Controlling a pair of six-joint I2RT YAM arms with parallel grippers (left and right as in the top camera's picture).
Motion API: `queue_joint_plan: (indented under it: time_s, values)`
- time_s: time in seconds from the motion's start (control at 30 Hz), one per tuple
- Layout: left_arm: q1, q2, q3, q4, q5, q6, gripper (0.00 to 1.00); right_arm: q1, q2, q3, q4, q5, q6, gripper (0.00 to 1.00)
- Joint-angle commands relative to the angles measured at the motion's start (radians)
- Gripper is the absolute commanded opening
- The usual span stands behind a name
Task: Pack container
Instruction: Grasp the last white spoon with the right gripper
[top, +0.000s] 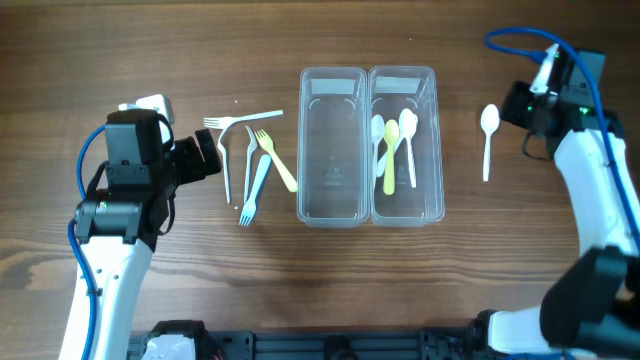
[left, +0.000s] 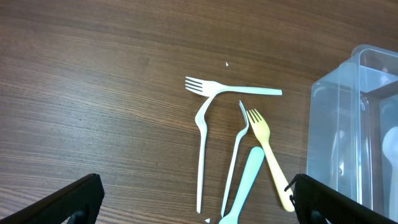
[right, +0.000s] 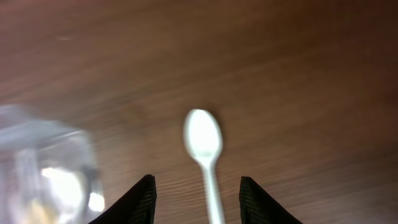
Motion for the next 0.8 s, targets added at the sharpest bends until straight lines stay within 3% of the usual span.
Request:
queue_joint_plan:
  time_s: [0.0, 0.27, 0.37, 0.57, 0.77]
  values:
    - [0.007, 0.001, 0.020, 0.003, -0.006, 0.023, 1.00, -0.023, 0.132, 0.003, 0.007, -0.016, -0.082, 0.43]
    - [0.007, 0.001, 0.020, 0.003, -0.006, 0.022, 1.00, -0.014, 0.335, 0.003, 0.047, -0.079, -0.121, 0.42]
    - [0.007, 0.001, 0.020, 0.003, -0.006, 0.022, 1.00, -0.014, 0.356, 0.003, 0.056, -0.093, -0.120, 0.36]
    - [0.007, 0.001, 0.020, 0.003, -0.006, 0.022, 1.00, -0.014, 0.396, 0.002, 0.046, -0.100, -0.104, 0.32]
    - [0.007, 0.001, 0.020, 0.003, -0.006, 0.023, 1.00, -0.014, 0.414, 0.002, 0.000, -0.093, -0.067, 0.19]
